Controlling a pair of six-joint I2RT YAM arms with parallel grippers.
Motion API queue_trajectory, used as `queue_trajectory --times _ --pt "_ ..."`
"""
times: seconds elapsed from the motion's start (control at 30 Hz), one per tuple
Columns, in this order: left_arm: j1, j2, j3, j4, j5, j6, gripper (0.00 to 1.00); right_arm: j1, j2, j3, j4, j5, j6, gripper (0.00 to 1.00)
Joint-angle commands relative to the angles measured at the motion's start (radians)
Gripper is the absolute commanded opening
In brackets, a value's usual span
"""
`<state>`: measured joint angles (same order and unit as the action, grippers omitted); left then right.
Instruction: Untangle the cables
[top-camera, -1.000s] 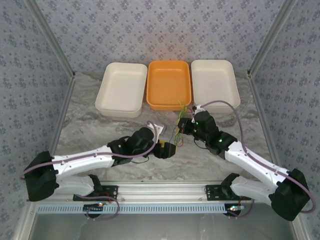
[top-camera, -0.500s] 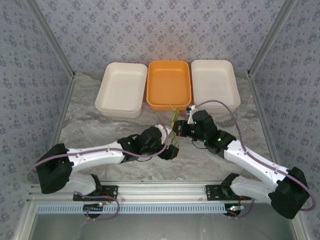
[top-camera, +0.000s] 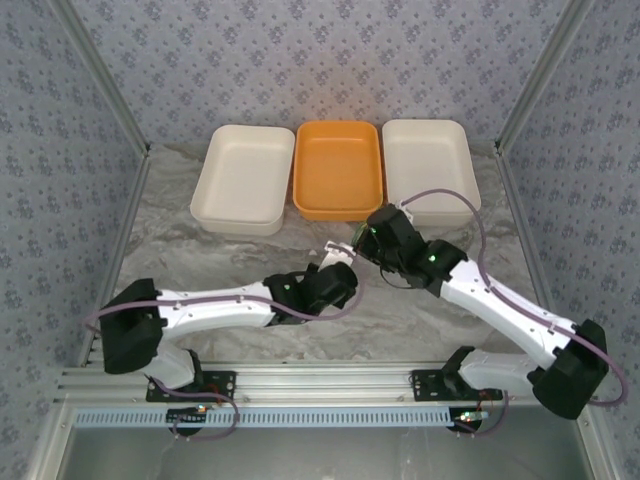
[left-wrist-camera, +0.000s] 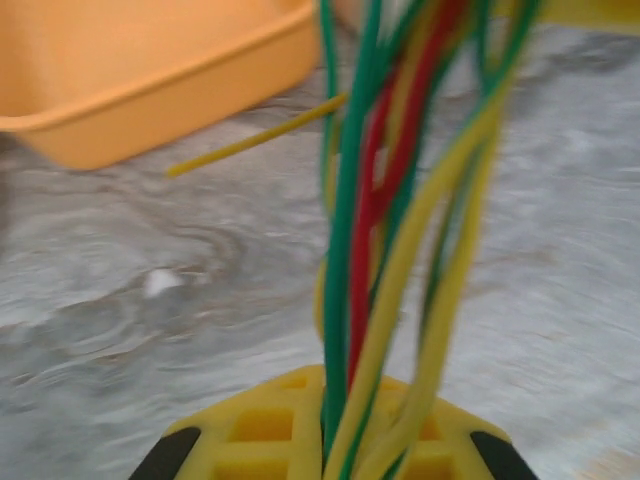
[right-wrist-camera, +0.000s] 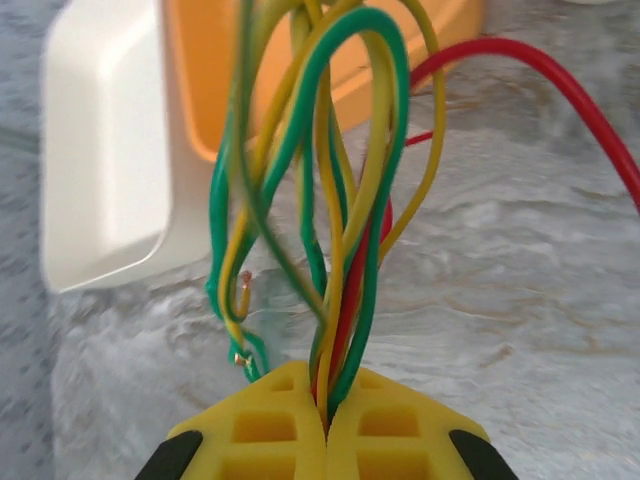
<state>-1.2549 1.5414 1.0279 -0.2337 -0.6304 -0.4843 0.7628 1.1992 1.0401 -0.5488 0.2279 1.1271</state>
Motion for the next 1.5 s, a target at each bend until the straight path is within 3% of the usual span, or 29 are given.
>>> queue_trajectory --times 0.0,0.1,0.13,0.33,0.47,0.57,0.67,0.77,0.9,1.07,1.27,1.47 --pt "-0.098 0.109 0.060 -0.271 -0.386 0.063 0.00 -0.001 0.109 0.108 -0.232 0.128 0.139 0.00" --pt "-0.120 0.153 0.098 -0.334 -0.411 0.019 0.00 -0.022 0.158 0.144 -0.202 0.030 0.094 0.00" --pt "-0.120 0.143 0.087 -0.306 -0.383 0.027 0.00 -0.026 0.149 0.144 -0.185 0.011 0.077 0.06" --pt "-0.083 -0.037 -0.088 -0.011 -0.025 0.167 0.00 -0.091 -0.038 0.042 -0.111 -0.065 0.014 0.54" --pt "-0.012 -0.150 -0.193 0.097 0.176 0.190 0.00 -0.165 -0.194 -0.069 -0.028 -0.164 -0.038 0.72" --pt "0.020 -0.211 -0.247 0.139 0.268 0.220 0.00 -0.214 -0.280 -0.147 0.055 -0.260 -0.052 0.76" --pt "0.040 -0.240 -0.267 0.138 0.296 0.225 0.00 -0.216 -0.307 -0.183 0.127 -0.327 -0.039 0.75" --pt "0.054 -0.250 -0.275 0.134 0.303 0.220 0.00 -0.174 -0.291 -0.222 0.245 -0.360 0.016 0.65" --pt "0.055 -0.258 -0.275 0.137 0.304 0.207 0.00 -0.108 -0.210 -0.211 0.275 -0.336 0.033 0.47" --pt "0.054 -0.269 -0.280 0.137 0.311 0.198 0.00 -0.067 -0.153 -0.205 0.265 -0.278 0.024 0.38" --pt "0.054 -0.288 -0.283 0.120 0.295 0.183 0.00 -0.076 -0.180 -0.205 0.208 -0.187 -0.017 0.00" --pt "0.055 -0.305 -0.251 0.073 0.304 0.124 0.01 -0.081 -0.256 -0.222 0.227 -0.145 -0.129 0.00"
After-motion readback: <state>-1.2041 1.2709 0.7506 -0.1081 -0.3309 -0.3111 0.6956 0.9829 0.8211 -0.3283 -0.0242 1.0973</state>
